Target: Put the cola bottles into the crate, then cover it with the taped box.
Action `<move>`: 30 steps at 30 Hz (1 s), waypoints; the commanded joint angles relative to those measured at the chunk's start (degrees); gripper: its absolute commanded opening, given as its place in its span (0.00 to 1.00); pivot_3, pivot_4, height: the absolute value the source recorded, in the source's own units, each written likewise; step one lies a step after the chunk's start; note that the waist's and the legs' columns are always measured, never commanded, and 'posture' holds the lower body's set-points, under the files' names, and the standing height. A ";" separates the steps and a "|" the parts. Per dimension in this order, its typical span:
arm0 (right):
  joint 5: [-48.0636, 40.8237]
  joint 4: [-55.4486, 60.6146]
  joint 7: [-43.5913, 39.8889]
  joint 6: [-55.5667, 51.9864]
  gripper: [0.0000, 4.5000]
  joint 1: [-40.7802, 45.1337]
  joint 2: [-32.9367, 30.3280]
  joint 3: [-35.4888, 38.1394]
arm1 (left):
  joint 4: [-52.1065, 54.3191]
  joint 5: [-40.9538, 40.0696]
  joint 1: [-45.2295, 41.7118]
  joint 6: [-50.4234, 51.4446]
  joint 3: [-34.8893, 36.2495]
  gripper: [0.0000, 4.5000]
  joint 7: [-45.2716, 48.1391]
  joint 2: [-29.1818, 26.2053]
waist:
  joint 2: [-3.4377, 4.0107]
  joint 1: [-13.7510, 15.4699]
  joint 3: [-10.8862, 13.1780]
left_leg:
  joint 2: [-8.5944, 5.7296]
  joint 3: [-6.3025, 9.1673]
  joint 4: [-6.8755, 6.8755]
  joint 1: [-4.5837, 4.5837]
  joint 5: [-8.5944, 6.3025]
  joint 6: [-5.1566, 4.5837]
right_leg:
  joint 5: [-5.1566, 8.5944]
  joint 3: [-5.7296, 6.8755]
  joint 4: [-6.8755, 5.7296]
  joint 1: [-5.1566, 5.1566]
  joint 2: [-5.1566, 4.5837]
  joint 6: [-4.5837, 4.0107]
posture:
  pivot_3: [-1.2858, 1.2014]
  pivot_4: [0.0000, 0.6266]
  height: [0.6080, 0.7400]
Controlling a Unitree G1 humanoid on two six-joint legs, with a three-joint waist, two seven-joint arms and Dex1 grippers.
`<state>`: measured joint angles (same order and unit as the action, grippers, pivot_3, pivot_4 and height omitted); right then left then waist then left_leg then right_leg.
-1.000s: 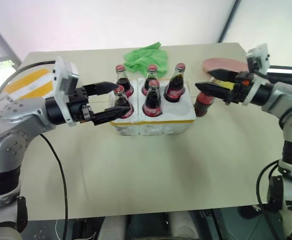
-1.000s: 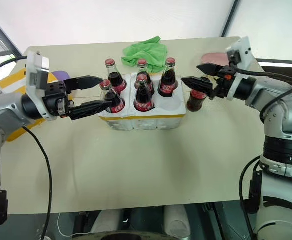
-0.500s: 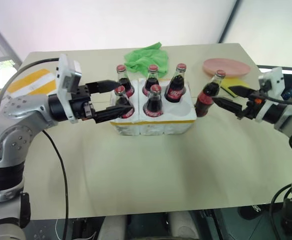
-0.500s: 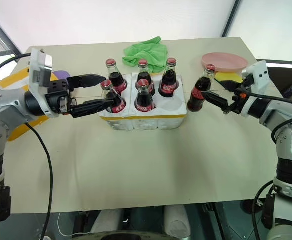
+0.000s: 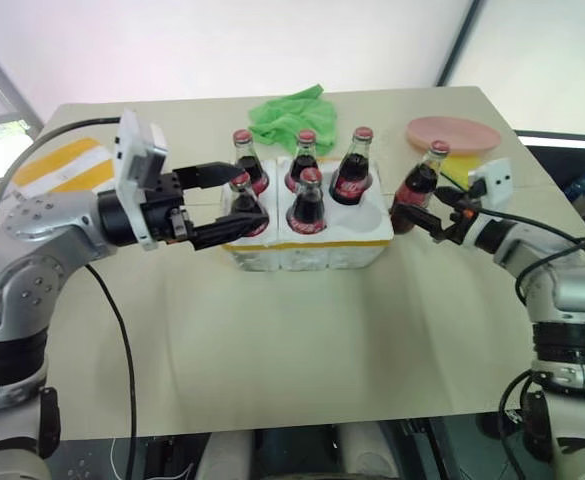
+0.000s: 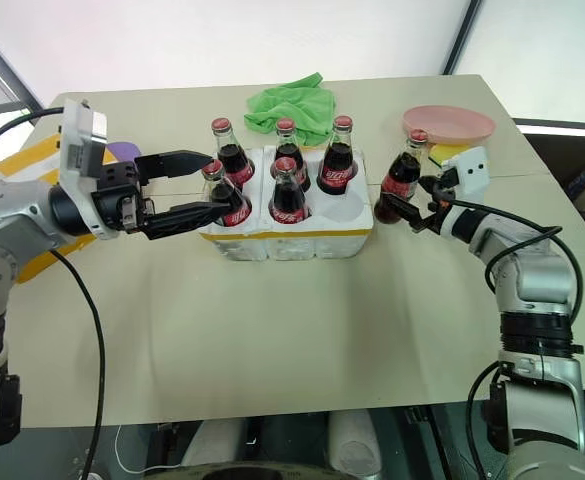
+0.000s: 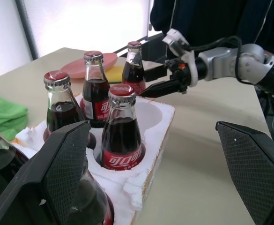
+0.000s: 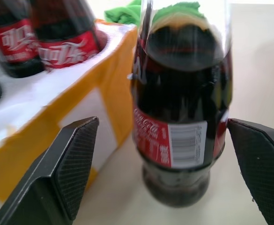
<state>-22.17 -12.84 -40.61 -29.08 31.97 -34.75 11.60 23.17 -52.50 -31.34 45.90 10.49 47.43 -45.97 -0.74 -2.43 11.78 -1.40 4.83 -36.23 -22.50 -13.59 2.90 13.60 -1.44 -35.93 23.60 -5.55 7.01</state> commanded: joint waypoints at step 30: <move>-4.05 -2.90 -6.12 2.61 0.62 14.72 -2.36 1.99 | 3.16 -2.78 1.78 0.29 2.98 1.00 -2.59 -0.82 | 0.13 -0.08 0.08 | 0.00 -0.01 0.02 -0.03 0.00 0.00 | -0.01 -0.02 -0.06 0.07 0.01 0.00 | 0.52 0.24 1.00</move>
<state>-22.45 -23.19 -44.17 -26.58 41.54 -34.58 10.31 24.89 -54.43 -29.51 46.19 11.67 44.89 -46.05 -0.61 -2.51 11.86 -1.41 4.82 -36.22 -22.55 -13.58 2.90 13.59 -1.46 -35.99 23.70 -5.55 7.01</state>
